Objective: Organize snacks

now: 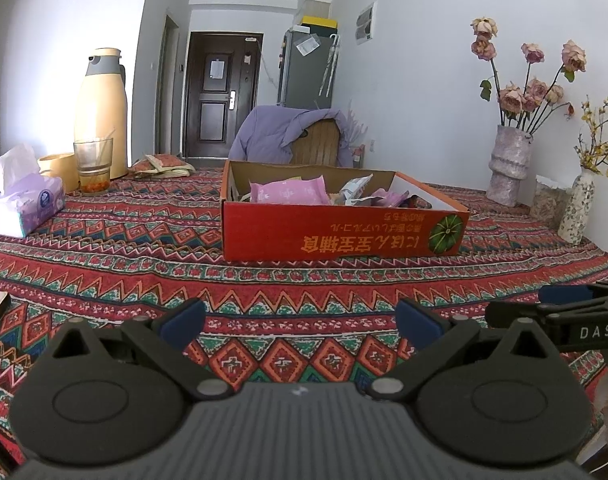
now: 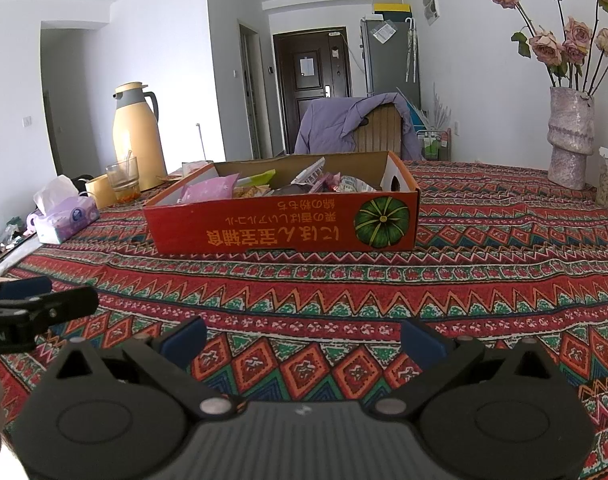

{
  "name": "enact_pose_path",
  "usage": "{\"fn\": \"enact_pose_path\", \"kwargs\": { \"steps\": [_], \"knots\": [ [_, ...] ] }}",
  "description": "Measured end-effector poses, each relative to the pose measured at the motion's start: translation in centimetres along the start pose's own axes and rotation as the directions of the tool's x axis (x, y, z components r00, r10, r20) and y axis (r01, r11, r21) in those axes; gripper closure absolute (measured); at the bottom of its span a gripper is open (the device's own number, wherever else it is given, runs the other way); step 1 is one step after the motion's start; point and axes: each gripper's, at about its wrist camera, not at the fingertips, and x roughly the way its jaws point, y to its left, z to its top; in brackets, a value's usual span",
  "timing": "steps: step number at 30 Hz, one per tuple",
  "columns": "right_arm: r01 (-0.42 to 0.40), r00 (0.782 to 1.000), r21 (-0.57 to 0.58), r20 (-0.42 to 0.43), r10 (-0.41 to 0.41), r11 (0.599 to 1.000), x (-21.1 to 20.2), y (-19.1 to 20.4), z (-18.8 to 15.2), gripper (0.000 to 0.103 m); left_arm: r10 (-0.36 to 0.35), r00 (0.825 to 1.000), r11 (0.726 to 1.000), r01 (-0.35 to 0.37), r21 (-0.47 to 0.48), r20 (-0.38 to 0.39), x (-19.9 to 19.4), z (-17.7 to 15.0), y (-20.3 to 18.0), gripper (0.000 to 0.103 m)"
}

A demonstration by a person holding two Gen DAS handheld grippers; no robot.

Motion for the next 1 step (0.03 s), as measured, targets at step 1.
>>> {"fn": "enact_pose_path", "kwargs": {
  "steps": [1],
  "knots": [
    [0.000, 1.000, 0.000, 0.001, 0.000, 1.000, -0.03, 0.01, -0.02, 0.000, -0.002, 1.000, 1.000, 0.002, 0.000, -0.001, 0.00, 0.03, -0.01, 0.000]
  ]
}}
